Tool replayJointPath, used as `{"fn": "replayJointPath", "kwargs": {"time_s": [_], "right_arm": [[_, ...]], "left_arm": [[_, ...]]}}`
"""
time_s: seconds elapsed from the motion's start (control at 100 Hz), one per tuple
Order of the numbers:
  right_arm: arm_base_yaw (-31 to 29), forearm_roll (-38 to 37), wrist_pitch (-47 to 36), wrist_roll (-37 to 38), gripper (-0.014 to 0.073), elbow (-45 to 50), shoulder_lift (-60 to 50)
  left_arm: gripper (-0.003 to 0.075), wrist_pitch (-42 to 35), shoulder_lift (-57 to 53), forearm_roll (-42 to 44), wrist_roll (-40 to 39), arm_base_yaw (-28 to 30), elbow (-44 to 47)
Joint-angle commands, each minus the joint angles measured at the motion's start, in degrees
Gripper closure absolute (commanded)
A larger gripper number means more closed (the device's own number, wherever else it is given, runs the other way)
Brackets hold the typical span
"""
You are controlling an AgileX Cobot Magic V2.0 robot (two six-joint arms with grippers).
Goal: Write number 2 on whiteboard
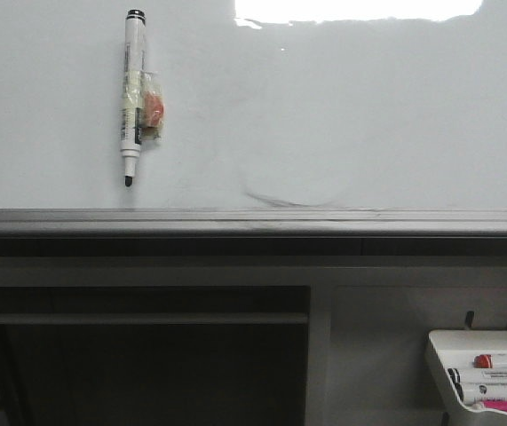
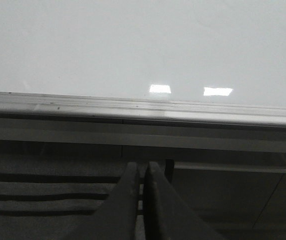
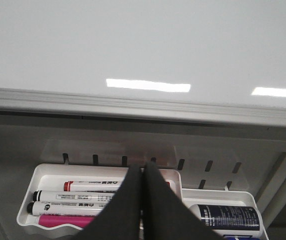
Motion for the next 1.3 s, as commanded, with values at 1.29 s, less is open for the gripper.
{"fn": "replayJointPath", "kwargs": {"time_s": [1.29], "right_arm": [[-0.27, 0.99, -30.66, 0.9, 0.0644, 0.19, -1.31]], "left_arm": [[0.074, -29.18, -1.5, -2.8, -0.84, -0.45, 1.47]]}}
